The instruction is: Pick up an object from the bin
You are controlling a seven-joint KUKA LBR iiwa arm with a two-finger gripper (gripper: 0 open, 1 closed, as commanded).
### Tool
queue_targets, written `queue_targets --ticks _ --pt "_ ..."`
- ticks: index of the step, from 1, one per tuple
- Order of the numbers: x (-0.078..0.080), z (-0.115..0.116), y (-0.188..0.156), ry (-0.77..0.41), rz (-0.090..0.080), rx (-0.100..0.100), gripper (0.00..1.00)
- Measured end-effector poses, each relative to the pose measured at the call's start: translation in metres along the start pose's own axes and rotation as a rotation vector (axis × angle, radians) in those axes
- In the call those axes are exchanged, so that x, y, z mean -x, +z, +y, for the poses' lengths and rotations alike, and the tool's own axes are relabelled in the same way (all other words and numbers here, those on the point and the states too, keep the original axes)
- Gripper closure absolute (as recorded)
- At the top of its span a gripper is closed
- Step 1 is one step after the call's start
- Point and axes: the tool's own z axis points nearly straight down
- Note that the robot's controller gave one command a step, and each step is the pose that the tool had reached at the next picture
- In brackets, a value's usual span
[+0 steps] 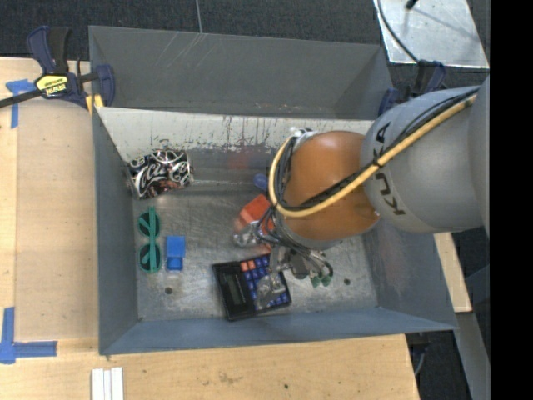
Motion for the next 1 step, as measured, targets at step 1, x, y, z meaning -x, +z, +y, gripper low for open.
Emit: queue_targets --ticks 1 --pt "0.0074 -0.0102 0.0416 -0.042 0.003 0.003 0.0"
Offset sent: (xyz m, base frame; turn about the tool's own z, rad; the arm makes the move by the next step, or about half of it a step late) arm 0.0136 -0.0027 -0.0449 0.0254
